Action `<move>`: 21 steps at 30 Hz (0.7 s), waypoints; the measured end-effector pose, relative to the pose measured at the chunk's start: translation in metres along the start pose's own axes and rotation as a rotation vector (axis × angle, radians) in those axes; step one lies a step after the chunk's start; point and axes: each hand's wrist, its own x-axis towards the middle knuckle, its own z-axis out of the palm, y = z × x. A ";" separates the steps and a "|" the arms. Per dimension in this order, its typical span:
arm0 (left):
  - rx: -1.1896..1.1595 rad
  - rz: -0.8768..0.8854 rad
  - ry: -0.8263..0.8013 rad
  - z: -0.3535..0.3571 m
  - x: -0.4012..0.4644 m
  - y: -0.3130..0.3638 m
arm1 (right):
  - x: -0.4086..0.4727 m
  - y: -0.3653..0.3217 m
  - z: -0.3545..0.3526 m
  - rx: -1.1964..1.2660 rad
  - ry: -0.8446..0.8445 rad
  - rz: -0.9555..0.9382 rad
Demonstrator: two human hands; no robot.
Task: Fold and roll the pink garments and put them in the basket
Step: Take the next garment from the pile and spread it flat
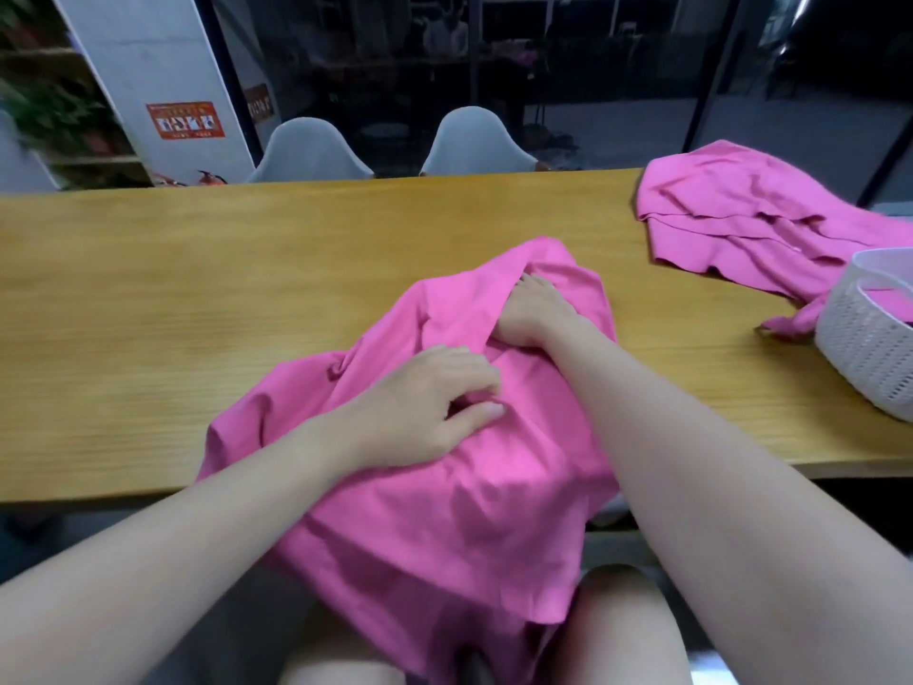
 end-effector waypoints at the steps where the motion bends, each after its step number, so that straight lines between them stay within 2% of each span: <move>1: -0.017 -0.017 0.038 -0.005 -0.001 -0.004 | 0.000 0.001 -0.001 0.015 0.024 -0.006; 4: -0.070 -0.149 0.201 -0.031 -0.009 -0.033 | -0.001 0.007 -0.003 0.050 0.024 -0.015; 7: -0.069 -0.328 0.251 -0.052 -0.030 -0.076 | -0.001 0.013 -0.005 0.010 -0.022 -0.031; 10: -0.112 -0.517 0.166 -0.049 -0.043 -0.103 | 0.001 0.018 -0.003 0.044 0.023 -0.073; 13: -0.002 -0.511 0.046 -0.045 -0.040 -0.112 | -0.002 0.016 -0.003 0.109 0.072 -0.052; 16: 0.053 -0.494 0.038 -0.044 -0.040 -0.114 | -0.014 0.008 -0.008 0.079 0.161 -0.089; 19: 0.126 -0.534 0.028 -0.041 -0.040 -0.115 | -0.039 -0.003 -0.007 0.084 0.153 -0.030; 21: 0.184 -0.610 -0.052 -0.045 -0.032 -0.109 | -0.061 -0.012 0.000 0.090 0.111 0.062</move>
